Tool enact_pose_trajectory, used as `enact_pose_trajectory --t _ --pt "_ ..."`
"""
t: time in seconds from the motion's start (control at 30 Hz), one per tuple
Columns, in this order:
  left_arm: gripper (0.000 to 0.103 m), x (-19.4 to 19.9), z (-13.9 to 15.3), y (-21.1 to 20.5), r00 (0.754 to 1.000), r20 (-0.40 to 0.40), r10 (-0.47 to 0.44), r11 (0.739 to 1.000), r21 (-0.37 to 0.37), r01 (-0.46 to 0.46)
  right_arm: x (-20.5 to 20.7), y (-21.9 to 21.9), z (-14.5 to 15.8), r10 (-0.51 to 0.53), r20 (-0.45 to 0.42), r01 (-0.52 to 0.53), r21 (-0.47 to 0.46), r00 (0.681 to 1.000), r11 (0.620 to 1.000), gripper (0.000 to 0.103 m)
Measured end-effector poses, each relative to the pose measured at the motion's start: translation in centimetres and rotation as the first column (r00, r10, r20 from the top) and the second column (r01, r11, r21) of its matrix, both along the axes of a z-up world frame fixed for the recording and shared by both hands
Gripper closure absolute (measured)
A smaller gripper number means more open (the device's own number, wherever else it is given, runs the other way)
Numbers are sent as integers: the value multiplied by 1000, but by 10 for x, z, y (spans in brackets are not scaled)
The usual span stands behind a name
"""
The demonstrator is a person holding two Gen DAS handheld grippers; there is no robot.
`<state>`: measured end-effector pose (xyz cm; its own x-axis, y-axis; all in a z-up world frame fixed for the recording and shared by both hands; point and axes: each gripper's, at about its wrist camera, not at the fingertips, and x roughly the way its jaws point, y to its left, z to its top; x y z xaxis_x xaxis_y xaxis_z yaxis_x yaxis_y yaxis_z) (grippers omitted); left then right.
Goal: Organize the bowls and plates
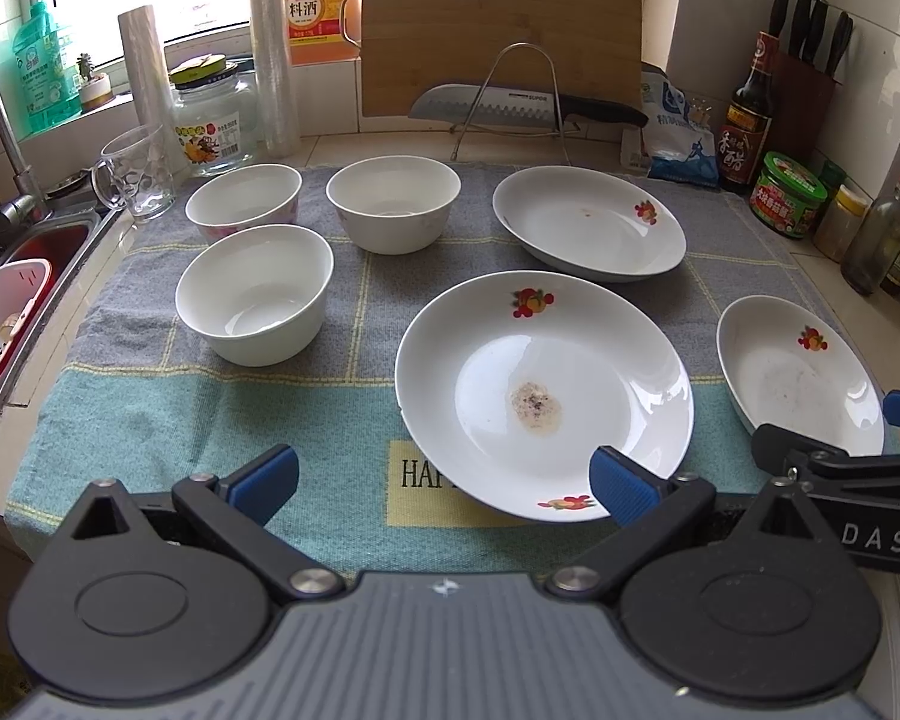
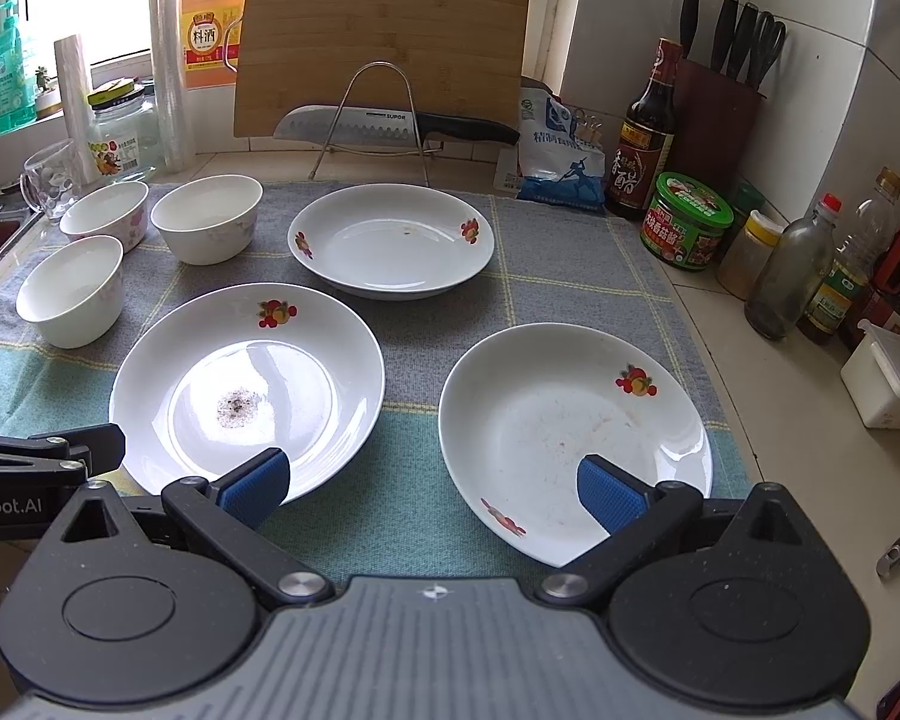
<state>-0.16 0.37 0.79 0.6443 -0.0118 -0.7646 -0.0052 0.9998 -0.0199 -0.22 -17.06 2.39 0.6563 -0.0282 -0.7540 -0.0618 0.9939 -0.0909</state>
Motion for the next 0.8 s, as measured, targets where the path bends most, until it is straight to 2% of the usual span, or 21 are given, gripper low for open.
enact_pose_trajectory --t 0.53,0.8 --pt "1 2 -2 5 1000 10 -21 1000 -7 21 -3 3 5 -16 13 16 -8 1000 1000 0" --pt "1 5 -1 11 997 31 -67 998 -15 68 -5 9 7 -37 35 37 -15 999 999 0"
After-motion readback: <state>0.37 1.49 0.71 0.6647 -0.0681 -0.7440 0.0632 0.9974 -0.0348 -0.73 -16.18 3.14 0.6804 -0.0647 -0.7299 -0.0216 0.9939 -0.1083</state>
